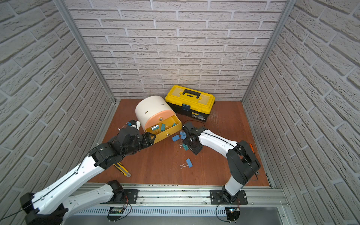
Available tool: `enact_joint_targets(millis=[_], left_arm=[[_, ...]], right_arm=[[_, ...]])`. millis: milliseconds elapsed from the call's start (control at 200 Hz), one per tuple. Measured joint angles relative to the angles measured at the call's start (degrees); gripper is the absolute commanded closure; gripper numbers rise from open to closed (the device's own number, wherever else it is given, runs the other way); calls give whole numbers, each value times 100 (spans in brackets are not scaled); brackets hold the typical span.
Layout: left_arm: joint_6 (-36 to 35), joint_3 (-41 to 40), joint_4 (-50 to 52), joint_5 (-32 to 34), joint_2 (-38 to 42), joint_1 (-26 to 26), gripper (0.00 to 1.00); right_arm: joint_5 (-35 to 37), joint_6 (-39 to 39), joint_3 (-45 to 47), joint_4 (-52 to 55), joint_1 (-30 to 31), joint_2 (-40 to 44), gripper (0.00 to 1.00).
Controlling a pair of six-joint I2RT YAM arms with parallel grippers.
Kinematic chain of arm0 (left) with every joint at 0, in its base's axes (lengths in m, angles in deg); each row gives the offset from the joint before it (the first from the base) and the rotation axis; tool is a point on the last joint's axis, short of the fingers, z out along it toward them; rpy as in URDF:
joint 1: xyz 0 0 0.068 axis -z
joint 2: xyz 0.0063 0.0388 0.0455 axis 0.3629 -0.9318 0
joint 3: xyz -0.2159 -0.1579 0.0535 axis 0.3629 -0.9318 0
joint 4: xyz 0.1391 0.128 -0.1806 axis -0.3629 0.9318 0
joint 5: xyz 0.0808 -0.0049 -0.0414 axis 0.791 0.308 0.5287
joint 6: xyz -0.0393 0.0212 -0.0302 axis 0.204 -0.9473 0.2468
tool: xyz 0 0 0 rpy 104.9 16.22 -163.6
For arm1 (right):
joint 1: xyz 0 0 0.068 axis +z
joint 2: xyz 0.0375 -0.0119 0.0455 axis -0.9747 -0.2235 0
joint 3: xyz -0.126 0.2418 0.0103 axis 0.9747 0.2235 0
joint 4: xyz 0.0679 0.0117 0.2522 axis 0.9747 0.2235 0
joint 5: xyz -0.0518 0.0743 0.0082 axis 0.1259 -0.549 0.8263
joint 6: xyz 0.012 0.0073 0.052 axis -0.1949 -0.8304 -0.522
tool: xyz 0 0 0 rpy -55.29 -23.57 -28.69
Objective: Put the binder clips in the drawer according to color
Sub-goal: Pick up the binder clip at the center of the board.
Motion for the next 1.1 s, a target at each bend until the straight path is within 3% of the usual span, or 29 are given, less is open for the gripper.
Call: enact_joint_targets(millis=[460, 1095], left_arm=[[-4, -26, -2, -24, 22, -339, 28], [-50, -83, 0, -234, 101, -809, 29]], right_arm=[[-623, -1322, -35, -361, -63, -249, 21], [-957, -1576, -413, -588, -210, -780, 21]])
